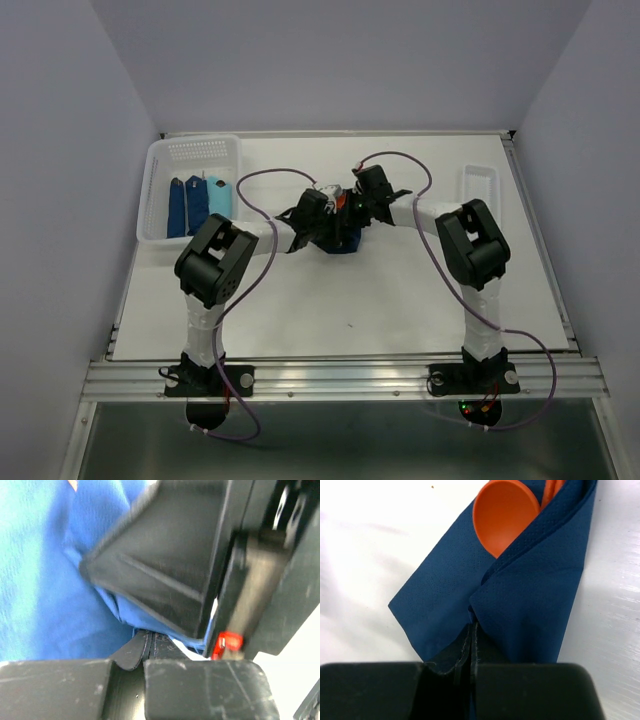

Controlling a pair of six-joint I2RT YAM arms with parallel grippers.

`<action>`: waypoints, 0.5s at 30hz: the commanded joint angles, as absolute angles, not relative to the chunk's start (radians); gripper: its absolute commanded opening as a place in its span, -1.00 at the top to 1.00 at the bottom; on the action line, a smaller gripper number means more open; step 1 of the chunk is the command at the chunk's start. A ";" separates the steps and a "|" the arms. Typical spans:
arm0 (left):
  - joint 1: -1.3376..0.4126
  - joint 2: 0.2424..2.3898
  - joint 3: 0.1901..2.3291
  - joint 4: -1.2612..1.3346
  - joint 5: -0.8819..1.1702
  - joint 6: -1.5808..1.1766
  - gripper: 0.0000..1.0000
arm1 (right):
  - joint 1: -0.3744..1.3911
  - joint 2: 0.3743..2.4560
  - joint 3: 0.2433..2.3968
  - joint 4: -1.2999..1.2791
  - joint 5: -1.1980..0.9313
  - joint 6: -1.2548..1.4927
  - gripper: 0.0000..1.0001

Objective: Place the utensils on the paper napkin and roll it up

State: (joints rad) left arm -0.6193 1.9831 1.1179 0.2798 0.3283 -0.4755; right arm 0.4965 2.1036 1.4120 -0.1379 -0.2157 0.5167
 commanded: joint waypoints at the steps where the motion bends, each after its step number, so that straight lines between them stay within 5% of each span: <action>1: -0.620 1.890 1.074 0.180 0.325 -0.437 1.00 | 0.511 2.145 1.382 -0.123 -0.170 0.522 0.99; 15: -0.600 1.772 1.014 0.113 0.261 -0.436 1.00 | 0.511 2.151 1.370 -0.126 -0.155 0.511 0.99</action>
State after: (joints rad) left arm -0.6174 1.8297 1.0260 0.1268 0.2905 -0.4519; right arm 0.5018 2.1078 1.3994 -0.0967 -0.2066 0.5213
